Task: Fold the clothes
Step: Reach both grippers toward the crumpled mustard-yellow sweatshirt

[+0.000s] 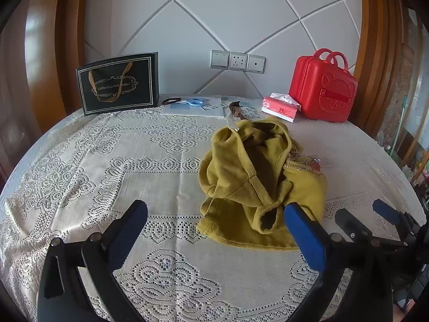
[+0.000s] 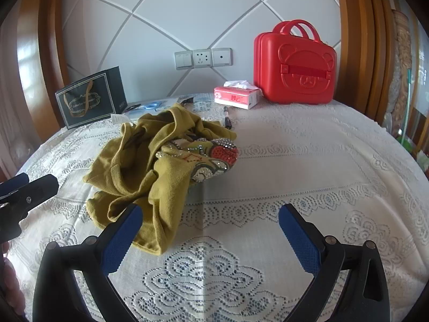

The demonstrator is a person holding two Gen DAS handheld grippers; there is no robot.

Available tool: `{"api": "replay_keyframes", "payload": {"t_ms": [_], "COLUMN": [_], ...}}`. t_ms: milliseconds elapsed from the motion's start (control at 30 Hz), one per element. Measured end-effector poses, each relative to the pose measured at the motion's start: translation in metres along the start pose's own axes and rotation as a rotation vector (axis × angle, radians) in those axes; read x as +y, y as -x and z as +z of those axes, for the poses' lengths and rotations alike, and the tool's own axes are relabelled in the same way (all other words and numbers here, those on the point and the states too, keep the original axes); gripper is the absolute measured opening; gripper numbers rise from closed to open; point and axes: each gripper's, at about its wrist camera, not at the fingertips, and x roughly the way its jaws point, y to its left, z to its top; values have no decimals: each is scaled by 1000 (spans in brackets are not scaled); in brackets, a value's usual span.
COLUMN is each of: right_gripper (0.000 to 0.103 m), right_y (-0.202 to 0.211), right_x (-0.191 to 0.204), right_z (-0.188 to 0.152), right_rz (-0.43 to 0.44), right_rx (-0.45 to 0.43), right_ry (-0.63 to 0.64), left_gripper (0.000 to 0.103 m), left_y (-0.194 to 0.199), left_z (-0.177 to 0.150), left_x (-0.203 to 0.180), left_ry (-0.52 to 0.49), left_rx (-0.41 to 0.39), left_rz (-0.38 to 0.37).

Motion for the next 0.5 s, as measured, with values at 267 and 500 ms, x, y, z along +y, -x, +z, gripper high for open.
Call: {"api": "replay_keyframes", "payload": {"t_ms": [267, 500], "right_gripper": [103, 103], "right_y": [-1, -3], "right_x": [-1, -3], "right_z": [-1, 0], "right_rz": [7, 14], "right_rx": [7, 8], "right_ry": [1, -9], "left_gripper": [103, 103], "left_y": [-5, -16], "left_z": [-1, -4], "left_x": [1, 6], "left_ry": [2, 3], "left_rx": [11, -2], "left_rz": [-2, -35]}}
